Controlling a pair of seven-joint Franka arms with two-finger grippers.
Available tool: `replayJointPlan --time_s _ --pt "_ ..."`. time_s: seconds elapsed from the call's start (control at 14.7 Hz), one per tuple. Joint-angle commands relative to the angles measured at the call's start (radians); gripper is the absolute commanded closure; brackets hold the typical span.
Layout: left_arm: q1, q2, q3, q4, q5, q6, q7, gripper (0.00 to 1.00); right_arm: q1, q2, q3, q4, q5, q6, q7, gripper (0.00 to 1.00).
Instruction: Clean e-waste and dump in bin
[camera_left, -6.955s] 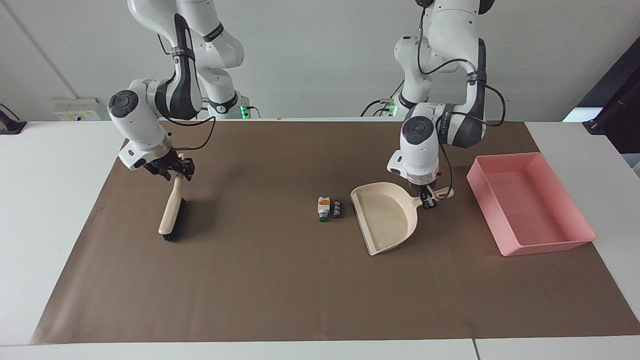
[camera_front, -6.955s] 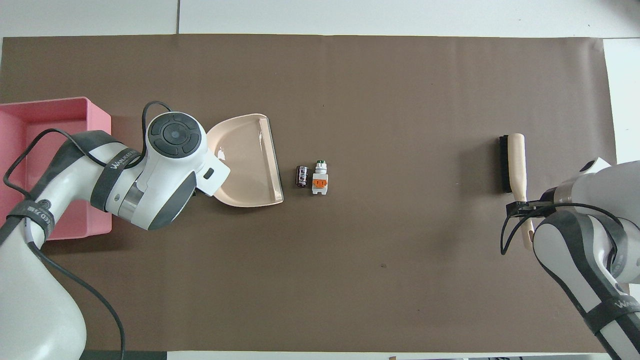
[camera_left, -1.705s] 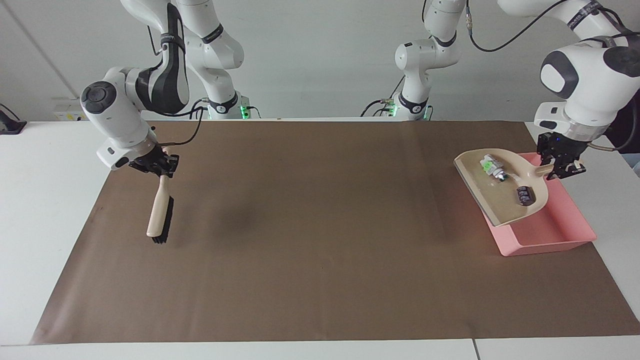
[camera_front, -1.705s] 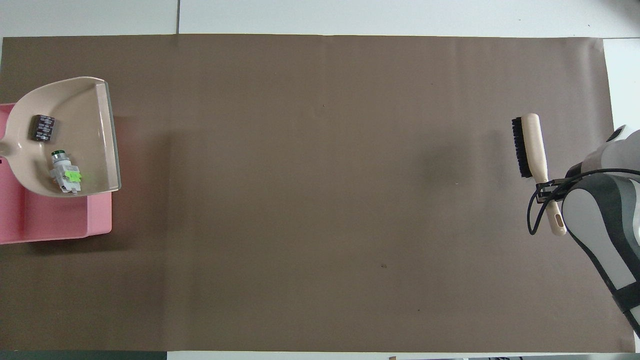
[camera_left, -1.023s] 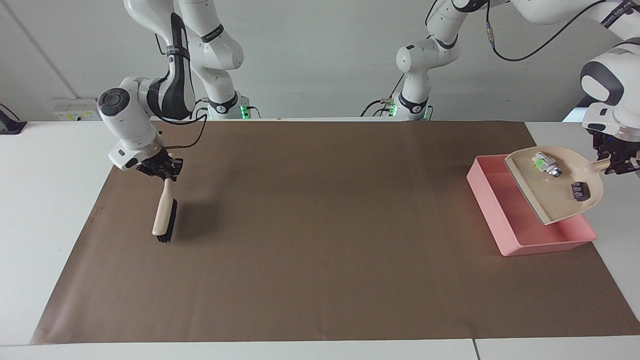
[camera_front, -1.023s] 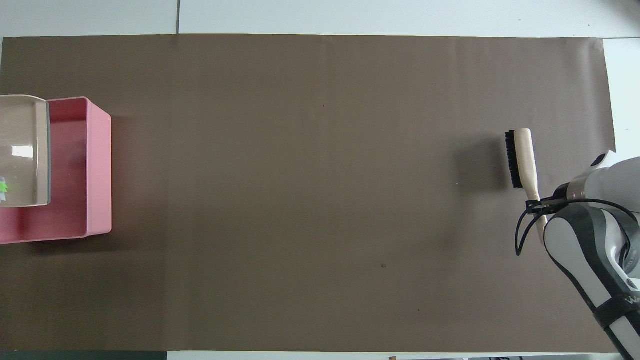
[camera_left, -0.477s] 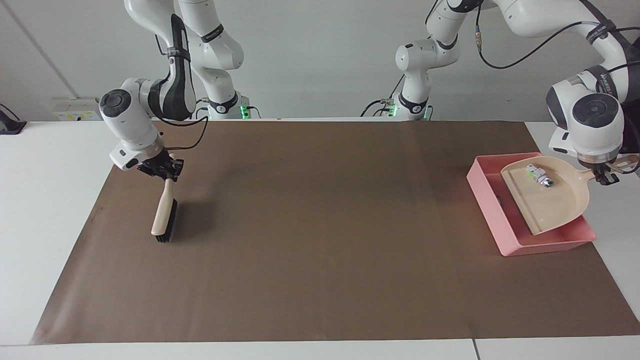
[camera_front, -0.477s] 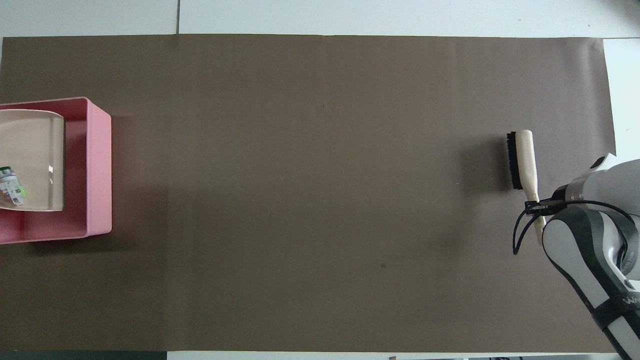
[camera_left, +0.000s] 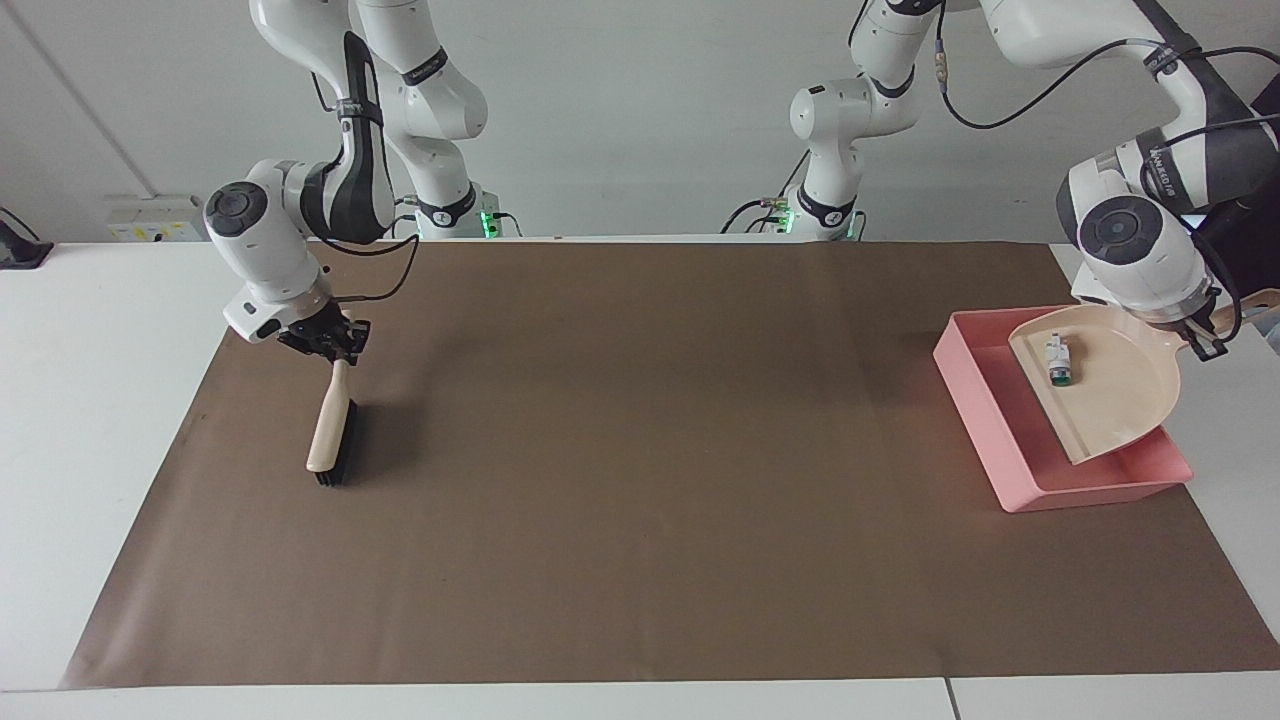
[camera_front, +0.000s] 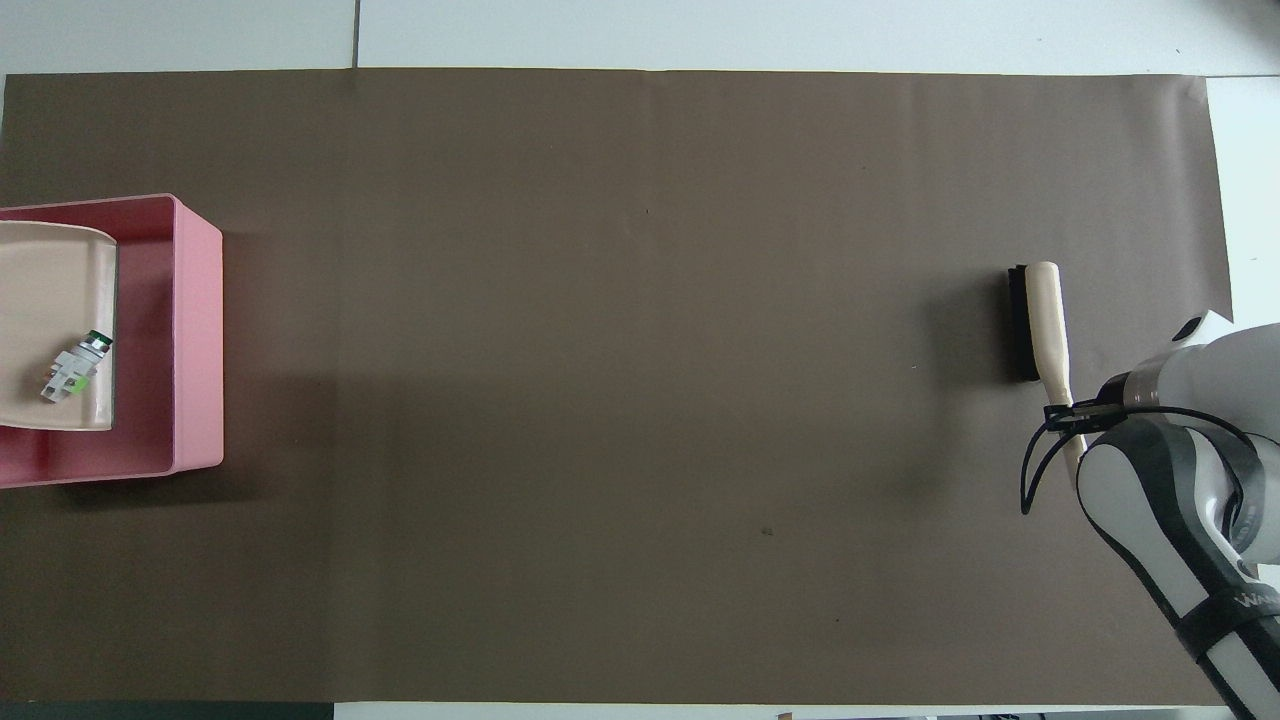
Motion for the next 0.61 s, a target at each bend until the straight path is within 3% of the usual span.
replayJointPlan --time_s 0.0,0.07,0.2,0.41,0.55 --pt "-0.043 -0.03 0.007 -0.026 0.072 -0.055 -0.043 1.0 -0.006 -0.012 0.006 -0.016 -0.007 0.009 -0.03 0.17" --pt "-0.045 -0.036 0.009 -0.024 0.078 -0.064 -0.042 1.0 -0.003 -0.012 0.007 -0.009 -0.009 0.001 -0.029 0.0" --pt "-0.04 -0.057 0.009 -0.006 0.078 -0.065 -0.031 1.0 0.029 -0.012 0.01 0.049 -0.007 -0.048 -0.016 0.0" --pt "-0.031 -0.119 0.004 0.014 0.06 -0.081 -0.008 1.0 0.11 -0.005 0.012 0.232 -0.01 -0.218 0.029 0.0" --pt "-0.045 -0.16 0.0 0.008 -0.01 -0.082 0.039 1.0 0.127 -0.005 0.013 0.324 -0.012 -0.29 0.086 0.0"
